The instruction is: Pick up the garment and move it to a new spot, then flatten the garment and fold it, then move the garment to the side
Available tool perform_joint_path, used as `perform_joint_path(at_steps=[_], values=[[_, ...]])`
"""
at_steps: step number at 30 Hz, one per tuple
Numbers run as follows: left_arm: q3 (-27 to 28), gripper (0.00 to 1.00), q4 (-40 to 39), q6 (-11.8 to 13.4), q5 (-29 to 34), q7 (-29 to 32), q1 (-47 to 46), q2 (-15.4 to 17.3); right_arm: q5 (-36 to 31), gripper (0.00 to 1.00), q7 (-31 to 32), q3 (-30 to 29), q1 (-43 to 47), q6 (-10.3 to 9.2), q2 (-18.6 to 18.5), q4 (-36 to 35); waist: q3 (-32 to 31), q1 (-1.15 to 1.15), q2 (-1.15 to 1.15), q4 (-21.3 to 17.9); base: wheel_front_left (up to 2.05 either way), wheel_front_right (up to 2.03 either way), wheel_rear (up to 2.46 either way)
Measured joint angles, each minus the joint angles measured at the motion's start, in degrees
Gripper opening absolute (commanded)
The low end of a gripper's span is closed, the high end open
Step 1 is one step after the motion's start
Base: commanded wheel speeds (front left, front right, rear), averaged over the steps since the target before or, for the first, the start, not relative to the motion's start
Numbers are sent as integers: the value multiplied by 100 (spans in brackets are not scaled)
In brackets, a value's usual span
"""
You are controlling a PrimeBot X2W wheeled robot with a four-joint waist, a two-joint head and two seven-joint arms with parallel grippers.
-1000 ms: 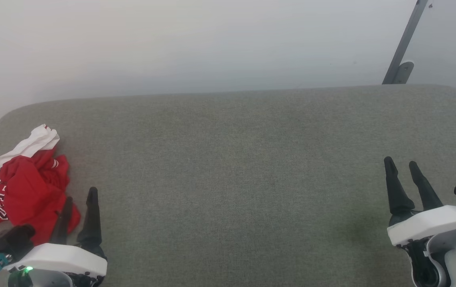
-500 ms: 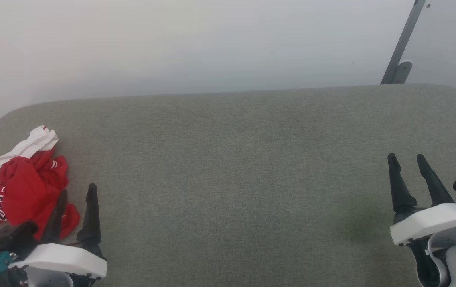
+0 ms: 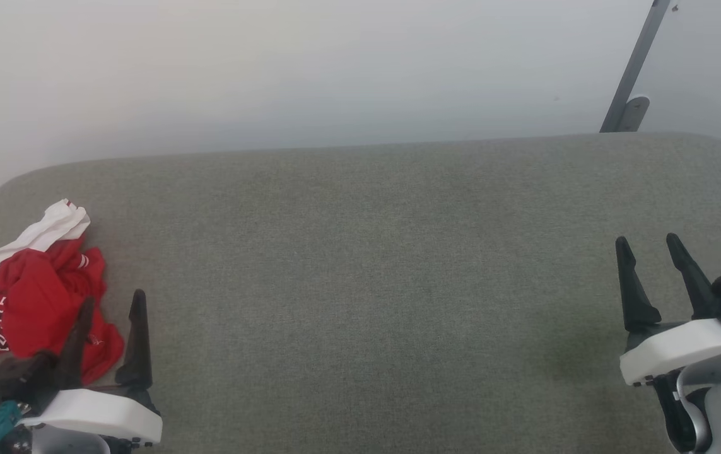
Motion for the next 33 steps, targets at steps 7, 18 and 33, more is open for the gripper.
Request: perform_joint_path(at_steps=[7,18,33], values=[[0,100,-67,37,330,-78,0,56,-369,100,-73,12,-62,0,-24,-16,7,0,0,-18,0,0,0],[-35,100,-174,54,771,-201,12,133,-943,100,-200,-10,-75,0,-47,-37,13,0,0,-41,0,0,0],[-57,100,-157,78,1057,-292,18,208,-1360,100,-297,-15,-129,1,-78,-32,10,0,0,-51,0,0,0]])
